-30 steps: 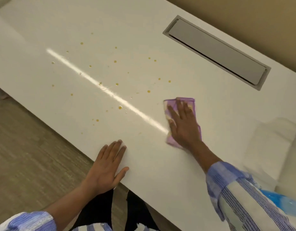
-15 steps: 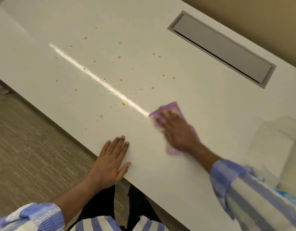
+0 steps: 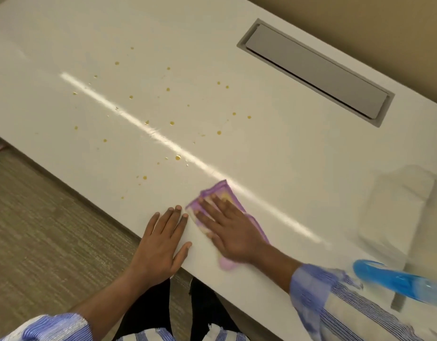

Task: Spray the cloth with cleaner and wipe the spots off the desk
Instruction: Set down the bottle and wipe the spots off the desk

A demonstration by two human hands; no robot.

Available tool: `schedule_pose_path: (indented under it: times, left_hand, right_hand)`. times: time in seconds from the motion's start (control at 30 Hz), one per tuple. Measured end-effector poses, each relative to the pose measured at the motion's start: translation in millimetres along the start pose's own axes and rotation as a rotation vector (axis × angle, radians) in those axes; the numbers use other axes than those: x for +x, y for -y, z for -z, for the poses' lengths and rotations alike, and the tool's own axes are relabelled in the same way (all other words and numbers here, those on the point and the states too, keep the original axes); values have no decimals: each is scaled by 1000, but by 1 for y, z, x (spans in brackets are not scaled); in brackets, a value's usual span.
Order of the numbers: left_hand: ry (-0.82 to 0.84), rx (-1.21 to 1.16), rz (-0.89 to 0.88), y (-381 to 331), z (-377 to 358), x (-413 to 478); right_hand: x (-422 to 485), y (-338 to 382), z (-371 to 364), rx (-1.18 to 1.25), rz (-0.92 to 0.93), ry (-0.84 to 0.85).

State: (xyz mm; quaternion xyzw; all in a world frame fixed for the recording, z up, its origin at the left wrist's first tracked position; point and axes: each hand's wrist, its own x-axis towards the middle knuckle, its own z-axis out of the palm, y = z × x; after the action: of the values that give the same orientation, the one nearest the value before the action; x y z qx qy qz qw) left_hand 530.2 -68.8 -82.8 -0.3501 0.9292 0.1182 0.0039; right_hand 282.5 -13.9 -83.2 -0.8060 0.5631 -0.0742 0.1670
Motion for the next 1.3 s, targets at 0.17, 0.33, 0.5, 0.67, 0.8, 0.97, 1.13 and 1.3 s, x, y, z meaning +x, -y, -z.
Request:
schedule_pose_path:
  times: [0.17, 0.33, 0.5, 0.67, 0.8, 0.97, 1.13, 1.3]
  left_hand:
    - [8, 9, -4, 2, -1, 1]
    - [-15, 10, -9, 3, -5, 1]
    - [-38, -11, -16, 2, -9, 0]
    - [-36, -23, -11, 1, -11, 0]
    - [-15, 8, -25, 4, -12, 0]
    - [-20, 35, -30, 5, -14, -1]
    - [-39, 28, -20, 4, -15, -1]
    - [-52, 7, -25, 5, -16, -1]
  right_hand:
    - [8, -121, 43, -86, -70, -47]
    - [42, -198, 84, -81, -704, -224]
    - [72, -113, 52, -58, -646, -274]
    - [21, -26, 9, 6, -85, -28]
    - [22, -105, 33, -121, -20, -49]
    - [56, -209, 82, -123, -663, -238]
    - [127, -182, 87, -112, -892, -261]
    - [138, -85, 42, -82, -138, -91]
